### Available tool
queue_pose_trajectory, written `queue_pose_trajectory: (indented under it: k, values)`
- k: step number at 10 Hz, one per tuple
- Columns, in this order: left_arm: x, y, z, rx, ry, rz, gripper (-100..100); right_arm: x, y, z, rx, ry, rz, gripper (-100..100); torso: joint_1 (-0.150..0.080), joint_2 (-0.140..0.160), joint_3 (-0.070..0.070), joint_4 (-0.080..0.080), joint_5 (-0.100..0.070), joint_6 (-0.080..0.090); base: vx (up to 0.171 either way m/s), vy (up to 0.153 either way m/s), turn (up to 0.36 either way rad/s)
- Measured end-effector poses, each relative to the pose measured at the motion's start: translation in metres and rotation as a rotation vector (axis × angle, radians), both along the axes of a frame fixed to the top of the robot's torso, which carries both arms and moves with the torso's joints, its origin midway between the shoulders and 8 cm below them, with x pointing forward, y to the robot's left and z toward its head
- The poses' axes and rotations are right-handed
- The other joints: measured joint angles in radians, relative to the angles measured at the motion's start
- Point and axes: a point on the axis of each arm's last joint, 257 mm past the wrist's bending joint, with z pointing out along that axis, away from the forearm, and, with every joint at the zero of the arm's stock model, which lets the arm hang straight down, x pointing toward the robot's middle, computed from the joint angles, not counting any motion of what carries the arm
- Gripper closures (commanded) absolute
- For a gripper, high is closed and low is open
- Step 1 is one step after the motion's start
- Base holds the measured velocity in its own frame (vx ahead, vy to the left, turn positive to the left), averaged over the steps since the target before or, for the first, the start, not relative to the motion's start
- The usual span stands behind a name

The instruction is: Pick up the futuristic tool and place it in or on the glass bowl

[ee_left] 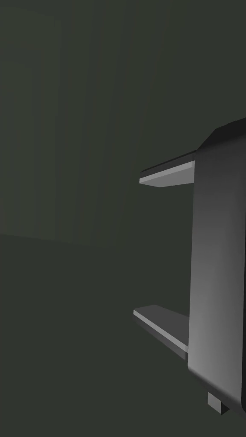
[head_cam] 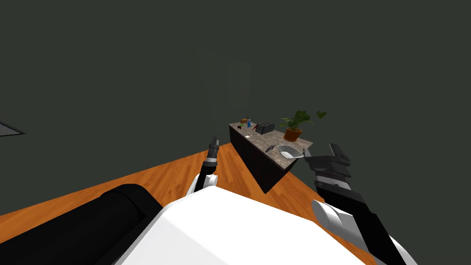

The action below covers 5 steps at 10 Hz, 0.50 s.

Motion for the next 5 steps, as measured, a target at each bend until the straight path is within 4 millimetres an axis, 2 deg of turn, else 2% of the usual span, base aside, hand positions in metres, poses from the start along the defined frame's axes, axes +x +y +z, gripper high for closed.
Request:
queue_pose_trajectory:
  k: [3, 5]
  values:
    - [0.000, 0.000, 0.000, 0.000, 0.000, 0.000, 0, 0.004, -0.019, -0.010, 0.078, 0.048, 0.000, -100, 0.001, -0.002, -0.001, -0.001, 0.000, 0.000, 0.014, 0.038, -0.070]
    - [0.000, 0.000, 0.000, 0.000, 0.000, 0.000, 0, 0.008, -0.033, -0.021, 0.140, 0.086, -0.002, -100, 0.002, -0.001, -0.001, 0.000, 0.000, 0.000, -0.004, 0.048, 0.021]
